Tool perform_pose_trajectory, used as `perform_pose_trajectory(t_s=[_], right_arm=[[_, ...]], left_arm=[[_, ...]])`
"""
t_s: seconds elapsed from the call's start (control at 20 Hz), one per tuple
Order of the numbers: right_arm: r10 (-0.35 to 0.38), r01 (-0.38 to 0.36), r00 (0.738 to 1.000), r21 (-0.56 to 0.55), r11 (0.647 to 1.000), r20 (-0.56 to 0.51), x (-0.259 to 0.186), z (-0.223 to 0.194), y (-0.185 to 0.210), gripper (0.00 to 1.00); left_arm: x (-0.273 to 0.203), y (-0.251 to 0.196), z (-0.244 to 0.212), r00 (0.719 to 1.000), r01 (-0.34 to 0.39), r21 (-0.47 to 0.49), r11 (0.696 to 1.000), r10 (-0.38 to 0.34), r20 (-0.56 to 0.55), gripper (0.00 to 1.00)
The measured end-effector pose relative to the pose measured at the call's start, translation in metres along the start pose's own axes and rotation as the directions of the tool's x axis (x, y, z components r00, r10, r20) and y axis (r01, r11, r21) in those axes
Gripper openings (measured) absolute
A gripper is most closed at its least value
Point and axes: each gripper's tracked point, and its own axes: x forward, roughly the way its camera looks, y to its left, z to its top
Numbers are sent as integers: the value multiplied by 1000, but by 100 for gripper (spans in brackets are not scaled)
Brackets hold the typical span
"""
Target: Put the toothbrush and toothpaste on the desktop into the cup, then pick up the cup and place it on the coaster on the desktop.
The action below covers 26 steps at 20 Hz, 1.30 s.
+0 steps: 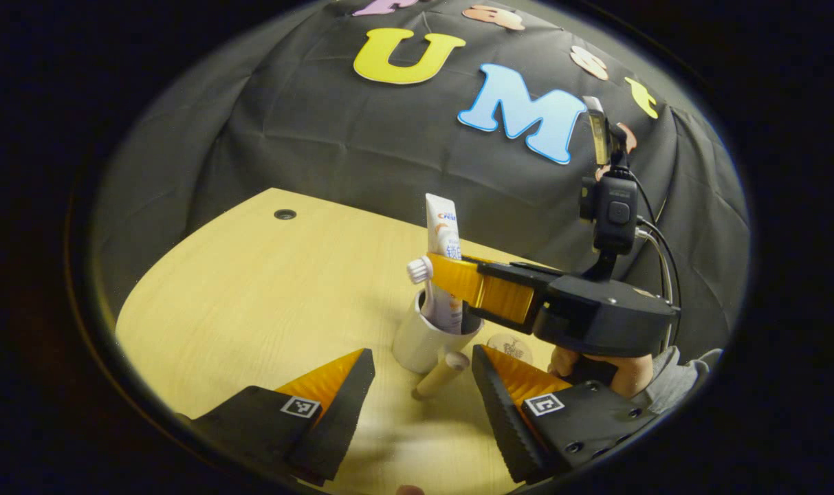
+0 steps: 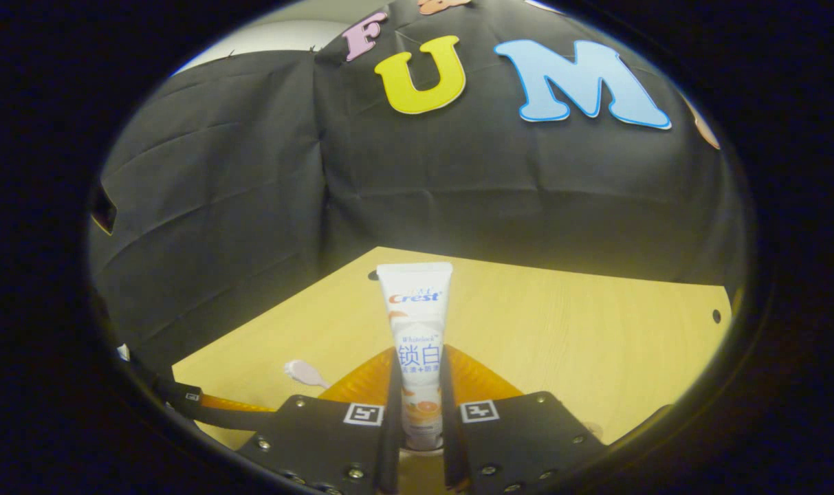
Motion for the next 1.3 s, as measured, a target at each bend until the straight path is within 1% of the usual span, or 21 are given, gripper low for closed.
perform_pose_trajectory(t_s=[0.15, 0.25, 0.3, 0.35, 0.55, 0.6, 0.65, 0.95, 1.1, 1.15, 1.3], right_arm=[[-11, 11, 1000, 12, 1000, -7, -9, -2, -4, 29], [4, -4, 1000, 36, 999, -9, -15, -2, -2, 36], [-2, 2, 1000, 45, 999, -10, -18, 0, -2, 53], [-14, 14, 1000, 47, 999, -4, -22, 3, -5, 60], [-24, 23, 1000, 66, 998, 19, -29, 12, -5, 59], [-26, 24, 999, 71, 997, 26, -33, 16, -4, 59], [-31, 28, 999, 75, 997, 35, -36, 20, -5, 59], [-69, 55, 990, 115, 992, 123, -77, 55, -14, 59], [-111, 93, 983, 122, 988, 150, -103, 65, -27, 59], [-128, 110, 979, 116, 987, 157, -113, 67, -31, 59], [-189, 174, 965, 95, 980, 180, -138, 71, -47, 59]], left_arm=[[-2, -3, -3, 1000, 9, 13, 1000, -9, -4, 92], [-1, -4, -4, 1000, 15, 10, 1000, -15, -5, 92], [-1, -5, -4, 1000, 17, 7, 1000, -17, -8, 92], [-1, -5, -5, 1000, 18, 5, 1000, -18, -10, 92], [0, -10, -7, 999, 29, 11, 1000, -29, -15, 92], [1, -12, -7, 999, 32, 14, 999, -32, -18, 98], [3, -13, -7, 999, 35, 17, 999, -35, -22, 99], [16, -23, -10, 997, 51, 34, 998, -49, -59, 99], [22, -26, -13, 996, 45, 44, 998, -42, -77, 98], [24, -27, -14, 996, 42, 48, 998, -38, -84, 92], [33, -29, -15, 994, 32, 49, 998, -26, -107, 92]])
